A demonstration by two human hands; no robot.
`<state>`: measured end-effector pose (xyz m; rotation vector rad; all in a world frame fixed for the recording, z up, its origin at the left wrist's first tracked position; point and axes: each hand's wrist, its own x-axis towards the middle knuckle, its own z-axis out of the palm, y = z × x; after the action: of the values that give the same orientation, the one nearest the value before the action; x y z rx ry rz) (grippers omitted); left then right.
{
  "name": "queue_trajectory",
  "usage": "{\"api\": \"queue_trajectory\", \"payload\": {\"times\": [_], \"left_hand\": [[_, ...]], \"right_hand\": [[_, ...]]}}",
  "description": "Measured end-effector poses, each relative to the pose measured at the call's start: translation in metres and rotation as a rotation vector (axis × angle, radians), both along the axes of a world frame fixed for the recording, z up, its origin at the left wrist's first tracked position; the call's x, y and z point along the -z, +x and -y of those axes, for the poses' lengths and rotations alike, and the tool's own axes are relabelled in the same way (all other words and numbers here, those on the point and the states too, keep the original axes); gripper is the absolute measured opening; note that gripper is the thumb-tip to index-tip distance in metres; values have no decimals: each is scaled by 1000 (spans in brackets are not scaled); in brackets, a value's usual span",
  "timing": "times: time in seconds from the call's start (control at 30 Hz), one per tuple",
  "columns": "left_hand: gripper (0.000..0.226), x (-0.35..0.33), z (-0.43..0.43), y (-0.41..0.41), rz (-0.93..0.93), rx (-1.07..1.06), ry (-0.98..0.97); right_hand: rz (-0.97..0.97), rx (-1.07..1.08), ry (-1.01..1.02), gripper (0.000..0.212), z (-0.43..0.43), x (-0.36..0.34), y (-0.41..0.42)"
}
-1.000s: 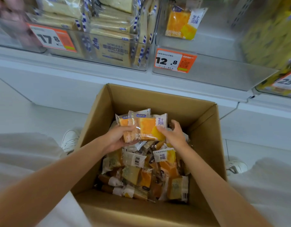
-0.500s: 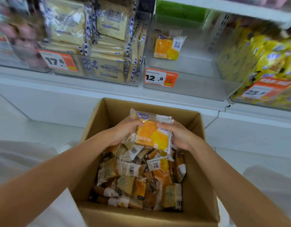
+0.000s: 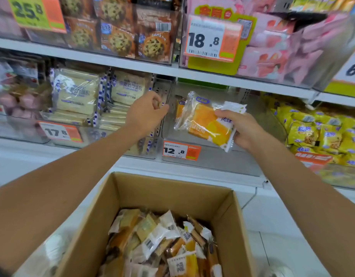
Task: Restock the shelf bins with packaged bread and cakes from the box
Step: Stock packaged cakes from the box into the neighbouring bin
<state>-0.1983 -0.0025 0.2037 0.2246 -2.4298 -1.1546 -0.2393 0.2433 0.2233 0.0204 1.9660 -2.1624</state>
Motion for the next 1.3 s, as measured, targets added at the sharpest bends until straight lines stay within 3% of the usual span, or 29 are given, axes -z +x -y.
{"api": "queue_trajectory", "payload": {"times": [0.1, 0.2, 0.23, 0.33, 0.43, 0.53, 0.6, 0.7, 0.8, 0.9, 0.97, 1.07, 1.17, 1.3], "left_hand": [[24, 17, 2, -20, 24, 48, -151], [23, 37, 5, -27, -47, 92, -138], [23, 42, 6, -28, -72, 85, -109], [23, 50, 7, -30, -119, 76, -83], [24, 51, 7, -30, -133, 89, -68], [27, 51, 8, -30, -130, 87, -74], [29, 52, 8, -30, -121, 91, -81], [30, 53, 9, -30, -111, 93, -84], [30, 52, 8, -29, -103, 89, -82], [31, 52, 7, -29, -108, 89, -82], [30, 52, 8, -29, -112, 91, -73], [29, 53, 8, -29, -111, 93, -73], [30, 53, 8, -29, -113, 93, -74], [30, 53, 7, -28, -124, 93, -75]], "right_hand": [[-41, 13, 114, 41, 18, 7, -53], [-98, -84, 325, 39, 34, 29, -93], [-88, -143, 415, 48, 38, 42, -103], [-70, -173, 614, 102, 41, 79, -128], [-208, -51, 618, 91, 47, 90, -145], [-266, -59, 615, 120, 51, 93, -145], [-385, -33, 813, 134, 50, 94, -141], [-530, -129, 1071, 124, 45, 90, -144], [-492, -181, 1012, 102, 47, 85, -151], [-636, -61, 971, 86, 53, 91, -154], [-666, -32, 989, 87, 55, 97, -155], [-695, -75, 1235, 101, 52, 98, -157], [-620, -112, 1068, 102, 55, 98, -157], [-741, -75, 989, 97, 61, 105, -158]]}}
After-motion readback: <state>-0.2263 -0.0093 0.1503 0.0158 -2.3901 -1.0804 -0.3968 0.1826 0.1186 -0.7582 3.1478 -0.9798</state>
